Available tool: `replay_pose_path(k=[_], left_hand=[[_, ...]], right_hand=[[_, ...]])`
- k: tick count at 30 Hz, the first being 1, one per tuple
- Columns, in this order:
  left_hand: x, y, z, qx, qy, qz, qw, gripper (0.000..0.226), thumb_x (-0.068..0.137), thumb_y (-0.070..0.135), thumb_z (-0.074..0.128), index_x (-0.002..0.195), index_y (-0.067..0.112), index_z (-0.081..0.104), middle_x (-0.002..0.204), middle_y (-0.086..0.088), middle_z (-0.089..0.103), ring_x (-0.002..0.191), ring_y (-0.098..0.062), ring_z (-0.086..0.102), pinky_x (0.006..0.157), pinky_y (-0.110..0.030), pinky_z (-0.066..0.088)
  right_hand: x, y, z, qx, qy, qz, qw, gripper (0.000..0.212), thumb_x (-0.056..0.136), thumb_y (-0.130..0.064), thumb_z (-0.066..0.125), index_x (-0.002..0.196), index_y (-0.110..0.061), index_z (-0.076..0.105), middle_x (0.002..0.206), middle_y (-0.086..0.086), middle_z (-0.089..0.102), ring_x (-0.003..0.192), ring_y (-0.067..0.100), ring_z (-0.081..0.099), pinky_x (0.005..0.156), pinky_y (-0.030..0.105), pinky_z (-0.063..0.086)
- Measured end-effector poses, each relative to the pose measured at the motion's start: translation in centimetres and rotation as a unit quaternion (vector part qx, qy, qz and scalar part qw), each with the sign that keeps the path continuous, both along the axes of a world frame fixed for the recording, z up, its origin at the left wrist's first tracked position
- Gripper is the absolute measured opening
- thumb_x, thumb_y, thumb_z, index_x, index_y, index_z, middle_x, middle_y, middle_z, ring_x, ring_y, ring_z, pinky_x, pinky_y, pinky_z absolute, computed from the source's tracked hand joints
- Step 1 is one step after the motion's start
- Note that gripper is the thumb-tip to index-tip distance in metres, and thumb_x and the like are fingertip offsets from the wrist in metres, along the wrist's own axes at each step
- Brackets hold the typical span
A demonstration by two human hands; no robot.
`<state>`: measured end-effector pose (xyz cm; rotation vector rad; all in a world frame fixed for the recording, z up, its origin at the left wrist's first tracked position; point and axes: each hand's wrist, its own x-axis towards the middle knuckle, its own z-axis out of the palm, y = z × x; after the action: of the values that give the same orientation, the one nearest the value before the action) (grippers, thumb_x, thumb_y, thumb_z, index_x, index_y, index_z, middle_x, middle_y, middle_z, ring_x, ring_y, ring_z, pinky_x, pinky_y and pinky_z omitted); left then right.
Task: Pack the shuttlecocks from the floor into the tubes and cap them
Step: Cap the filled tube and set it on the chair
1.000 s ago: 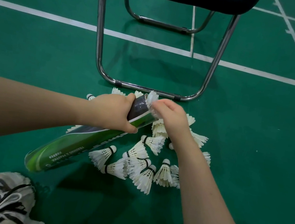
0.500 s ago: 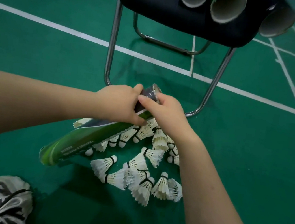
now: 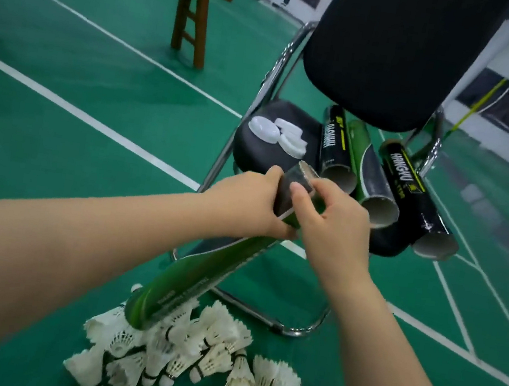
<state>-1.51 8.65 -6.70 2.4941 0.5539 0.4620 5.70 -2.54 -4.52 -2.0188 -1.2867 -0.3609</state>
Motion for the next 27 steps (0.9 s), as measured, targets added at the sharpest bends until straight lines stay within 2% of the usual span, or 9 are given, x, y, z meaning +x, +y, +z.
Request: replay_pose_path(k=[3,6,10,13,16,19,22,27], left_hand=[[1.2,1.5,0.7,-0.02,-0.054,0.022,0.998,0.061,0.068,0.05,0.069,0.104,0.016,0.035,0.074,0.008,0.047,0.07,-0.019,0.048,0.056,-0.032,0.035],[2.1,3.1,0.4,-0.047,-0.086,0.047,0.994,0.071,0.07,0.051,0.07,0.12,0.014,0.036,0.087,0.001,0.056,0.075,-0.02,0.052,0.06,-0.03,0.039],[2.1,5.5,-1.4,-0.078,-0.12,0.085,0.986,0.065,0.068,0.055,0.071,0.11,0.019,0.038,0.088,0.003,0.058,0.079,-0.02,0.057,0.064,-0.032,0.047],[1.5,7.4,-3.1,-0.097,-0.125,0.122,0.98,0.067,0.066,0.057,0.072,0.111,0.02,0.04,0.093,0.004,0.059,0.086,-0.02,0.057,0.075,-0.036,0.05],[1.0,9.0,-4.5,-0.106,-0.113,0.157,0.975,0.066,0.065,0.057,0.072,0.11,0.021,0.039,0.087,0.007,0.054,0.083,-0.019,0.054,0.074,-0.034,0.048],[0.8,10.2,-5.6,-0.095,-0.101,0.176,0.975,0.064,0.065,0.057,0.072,0.107,0.022,0.039,0.084,0.009,0.053,0.081,-0.018,0.053,0.07,-0.032,0.045],[0.6,11.5,-6.7,-0.096,-0.09,0.192,0.973,0.065,0.065,0.056,0.073,0.11,0.021,0.041,0.088,0.006,0.058,0.085,-0.02,0.057,0.072,-0.033,0.047],[0.2,12.7,-8.3,-0.111,-0.083,0.204,0.969,0.062,0.064,0.054,0.075,0.106,0.024,0.04,0.089,0.007,0.059,0.084,-0.019,0.057,0.071,-0.033,0.048]], right_hand=[[0.9,2.3,1.5,0.002,-0.034,0.001,0.999,0.038,0.085,-0.044,0.043,0.074,-0.014,0.063,0.066,0.0,0.063,0.067,0.021,0.056,0.073,0.047,0.045],[1.5,4.6,2.2,0.022,-0.049,0.001,0.999,0.03,0.086,-0.045,0.042,0.073,-0.025,0.06,0.068,-0.007,0.063,0.071,0.019,0.058,0.077,0.048,0.045],[2.9,8.0,2.5,0.039,-0.041,0.01,0.998,0.02,0.09,-0.043,0.04,0.082,-0.03,0.054,0.071,-0.018,0.053,0.075,0.011,0.055,0.082,0.051,0.045],[4.9,10.9,2.4,0.049,-0.029,0.004,0.998,0.023,0.09,-0.04,0.04,0.096,-0.025,0.056,0.086,-0.012,0.059,0.085,0.013,0.056,0.087,0.049,0.044],[7.2,14.3,1.3,-0.016,-0.034,-0.015,0.999,0.036,0.092,-0.037,0.045,0.121,-0.018,0.052,0.114,0.002,0.059,0.105,0.022,0.054,0.093,0.048,0.042],[8.4,16.9,-0.9,-0.098,-0.024,-0.013,0.995,0.05,0.092,-0.036,0.046,0.138,-0.018,0.039,0.139,0.005,0.046,0.126,0.024,0.042,0.105,0.042,0.035],[8.7,18.8,-2.7,-0.122,0.004,0.01,0.992,0.056,0.093,-0.04,0.043,0.144,-0.021,0.03,0.149,0.003,0.034,0.137,0.019,0.028,0.112,0.039,0.024],[9.1,20.5,-4.0,-0.222,-0.108,-0.032,0.968,0.06,0.091,-0.053,0.036,0.145,-0.031,0.024,0.154,0.003,0.023,0.141,0.025,0.02,0.115,0.045,0.016]])
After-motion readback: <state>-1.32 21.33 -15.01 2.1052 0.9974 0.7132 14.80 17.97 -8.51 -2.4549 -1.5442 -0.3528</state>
